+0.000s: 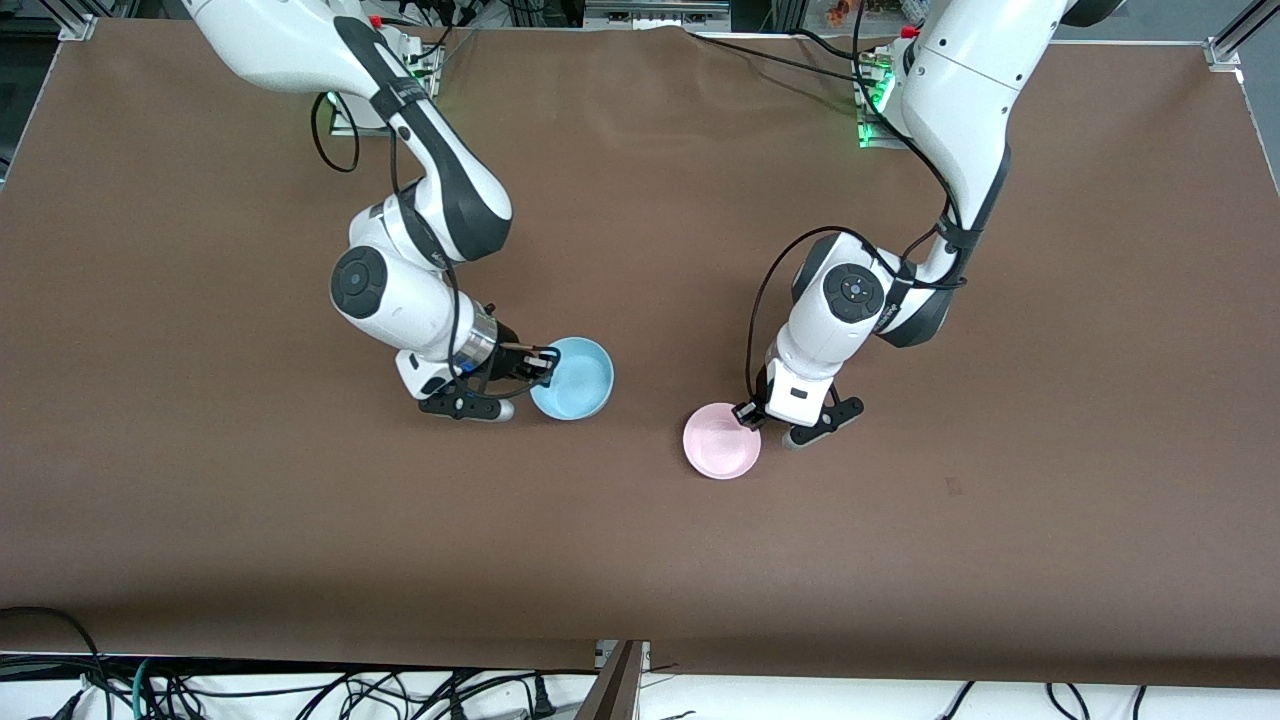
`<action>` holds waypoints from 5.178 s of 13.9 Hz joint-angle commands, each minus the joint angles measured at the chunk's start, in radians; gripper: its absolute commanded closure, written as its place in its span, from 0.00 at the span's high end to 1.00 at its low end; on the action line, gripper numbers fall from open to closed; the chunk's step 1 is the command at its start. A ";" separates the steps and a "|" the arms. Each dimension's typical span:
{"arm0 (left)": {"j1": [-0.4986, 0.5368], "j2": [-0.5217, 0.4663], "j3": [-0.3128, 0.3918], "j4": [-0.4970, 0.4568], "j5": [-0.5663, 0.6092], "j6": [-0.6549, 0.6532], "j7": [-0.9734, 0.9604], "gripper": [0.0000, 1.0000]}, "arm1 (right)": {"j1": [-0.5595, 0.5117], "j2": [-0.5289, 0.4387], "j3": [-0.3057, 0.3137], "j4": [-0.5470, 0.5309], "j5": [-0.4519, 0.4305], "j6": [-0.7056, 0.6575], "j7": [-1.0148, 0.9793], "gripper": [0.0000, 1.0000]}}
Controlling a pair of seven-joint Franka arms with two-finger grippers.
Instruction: Stack pink and blue bowls on white bowl
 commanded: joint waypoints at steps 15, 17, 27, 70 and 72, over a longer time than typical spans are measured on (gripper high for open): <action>0.037 -0.076 0.028 0.232 0.040 -0.340 -0.020 0.23 | 0.159 0.234 -0.011 0.290 -0.009 0.086 0.200 0.00; 0.057 -0.076 0.028 0.300 0.040 -0.407 -0.019 0.23 | 0.188 0.298 -0.022 0.382 -0.052 0.089 0.253 0.00; 0.228 -0.191 0.016 0.392 -0.021 -0.679 0.252 0.25 | 0.294 0.466 -0.093 0.584 -0.112 0.246 0.361 0.00; 0.430 -0.711 -0.015 -0.011 0.079 -0.894 0.739 0.70 | -0.082 -0.263 -0.255 0.398 -0.276 -0.949 -0.348 1.00; 0.431 -0.712 -0.013 0.004 0.073 -0.906 0.771 1.00 | -0.102 -0.315 -0.252 0.377 -0.278 -0.952 -0.350 1.00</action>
